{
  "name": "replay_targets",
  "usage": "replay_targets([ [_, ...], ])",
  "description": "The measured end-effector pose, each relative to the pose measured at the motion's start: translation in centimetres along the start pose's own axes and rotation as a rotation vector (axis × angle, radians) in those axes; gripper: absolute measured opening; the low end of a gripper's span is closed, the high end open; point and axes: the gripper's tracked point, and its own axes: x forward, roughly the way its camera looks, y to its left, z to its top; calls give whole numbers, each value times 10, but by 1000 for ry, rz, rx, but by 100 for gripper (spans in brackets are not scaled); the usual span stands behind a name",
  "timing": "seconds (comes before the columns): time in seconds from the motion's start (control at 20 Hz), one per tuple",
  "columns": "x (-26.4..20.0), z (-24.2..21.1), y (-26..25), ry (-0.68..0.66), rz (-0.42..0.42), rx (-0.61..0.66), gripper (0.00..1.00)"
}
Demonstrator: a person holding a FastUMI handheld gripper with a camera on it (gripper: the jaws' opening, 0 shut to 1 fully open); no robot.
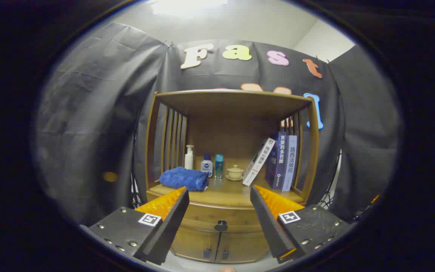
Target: Pull open the drawer, take out the items inside it, and place them on the countertop above the cabinet.
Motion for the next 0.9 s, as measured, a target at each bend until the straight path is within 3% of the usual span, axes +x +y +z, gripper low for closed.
replay_targets([
  [0.35,-4,5,-63,-22,-103,21,98],
  [0.9,-5,1,-108,-18,-154,135,98],
])
